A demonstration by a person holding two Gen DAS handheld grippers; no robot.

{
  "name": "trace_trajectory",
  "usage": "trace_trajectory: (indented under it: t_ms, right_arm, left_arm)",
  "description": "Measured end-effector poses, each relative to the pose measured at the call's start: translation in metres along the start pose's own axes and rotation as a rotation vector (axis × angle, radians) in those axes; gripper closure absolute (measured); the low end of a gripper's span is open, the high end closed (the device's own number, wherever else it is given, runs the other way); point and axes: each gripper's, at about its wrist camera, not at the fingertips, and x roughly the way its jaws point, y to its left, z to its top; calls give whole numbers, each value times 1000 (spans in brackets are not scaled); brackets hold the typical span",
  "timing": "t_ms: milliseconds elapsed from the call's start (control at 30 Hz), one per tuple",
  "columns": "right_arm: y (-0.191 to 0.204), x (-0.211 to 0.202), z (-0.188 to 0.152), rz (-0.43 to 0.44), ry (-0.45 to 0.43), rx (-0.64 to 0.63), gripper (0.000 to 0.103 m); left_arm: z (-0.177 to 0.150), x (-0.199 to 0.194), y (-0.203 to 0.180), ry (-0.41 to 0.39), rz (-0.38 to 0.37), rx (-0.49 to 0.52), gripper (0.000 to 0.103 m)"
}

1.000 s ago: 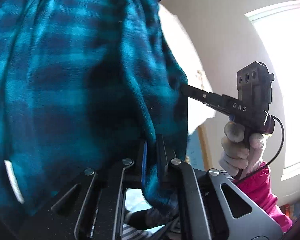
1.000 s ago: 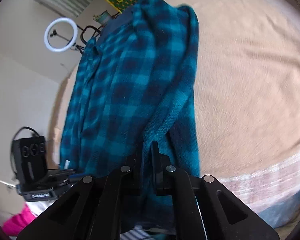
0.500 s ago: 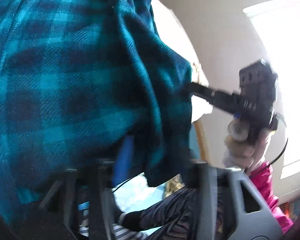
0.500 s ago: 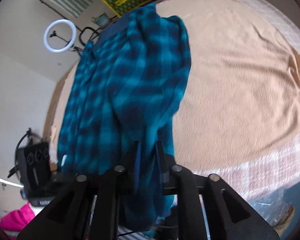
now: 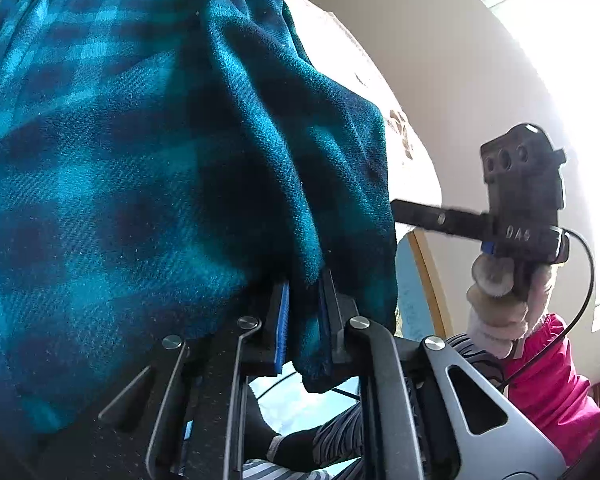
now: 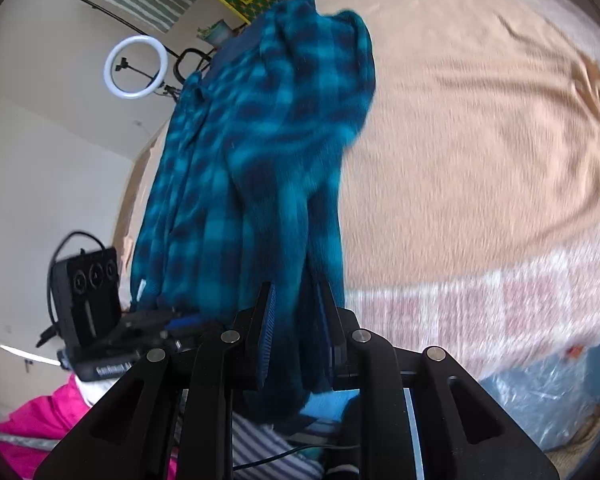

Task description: Fold large clothes

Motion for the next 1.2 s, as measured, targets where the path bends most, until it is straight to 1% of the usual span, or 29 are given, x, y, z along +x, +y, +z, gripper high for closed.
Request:
trace_trajectory:
  t_ms: [100,167,200,233,333,400,433,467,500,533,567,600,667,733,767,833,900,933,967,1000,1033,1067,1100,1133,1200]
  right_arm:
    - [1,7,-9,16,24,-13,84]
    - [7,10,-12,7,27,-35,85]
    - [11,12,-13,2,28,-47,90]
    - [18,9,-14,-1,11,-64,100]
    - [42,-14,-14,41,-66,-128,101]
    - [52,-26,-14,7,-101,-170,101]
    - [53,-29,-13,-44,-109,-184,99]
    - [51,-29,-13,-82,-101,-188,96]
    - [46,-26,-12,-85,-75,-173,91]
    - [38,-21,-12,-67,-43,-142,82]
    - [33,-17,-14,-56,-33,-126,82]
    - [28,-12,-15,-66,-23,-116,82]
    - [23,-6,-15,-67,-9,-107,82]
    - [22,-6,-11,-60,-19,-99,82]
    - [24,-10,-8,-59,-33,-107,82]
    - [27,-21,0,-61,-69,-126,82]
    - [28,-32,10,-72,-107,-145,82]
    - [29,-39,16,-79,-133,-155,82]
    - [29,-44,22,-84,-155,-163,82]
    - [29,-51,33,-93,-179,-173,82]
    - [30,-56,42,-99,-205,-183,82]
    - [31,-62,52,-106,-232,-196,82]
    - [31,-65,63,-110,-250,-209,82]
    - [32,-68,77,-115,-265,-229,81]
    - [32,-68,104,-127,-295,-259,69]
  left_arm:
    - [5,5,-2,-3,0,-2,94]
    - [5,4,-2,-3,-9,-10,97]
    - [5,2,-4,-5,-16,-10,98]
    - [5,-1,-5,-8,-28,-9,99]
    - [4,-6,-8,-18,-16,12,99]
    - [4,-5,-6,-14,-10,8,99]
    - [5,-4,-5,-16,-4,6,99]
    - [1,-6,-3,-16,-2,4,99]
    - [1,-6,-1,-16,-4,-4,99]
    - [0,-6,-2,-13,-7,-5,99]
    - [0,-7,-3,-12,-4,0,99]
    - [0,-8,-5,-9,3,4,99]
    - [0,-13,-10,9,-24,6,99]
    - [4,-23,-18,13,-28,18,99]
    - [9,-33,-21,-3,-40,27,99]
    - [29,-55,-29,-57,-38,49,97]
    - [56,-73,-34,-123,-25,75,89]
    - [76,-84,-35,-174,-5,76,81]
    - [88,-89,-35,-204,1,75,72]
    - [104,-94,-34,-239,6,68,66]
    - [124,-98,-30,-274,8,45,57]
    - [143,-100,-24,-298,-6,19,50]
    - [162,-99,-18,-318,-8,-7,50]
    - [182,-98,-12,-342,12,-30,50]
    - [216,-90,2,-374,46,-44,49]
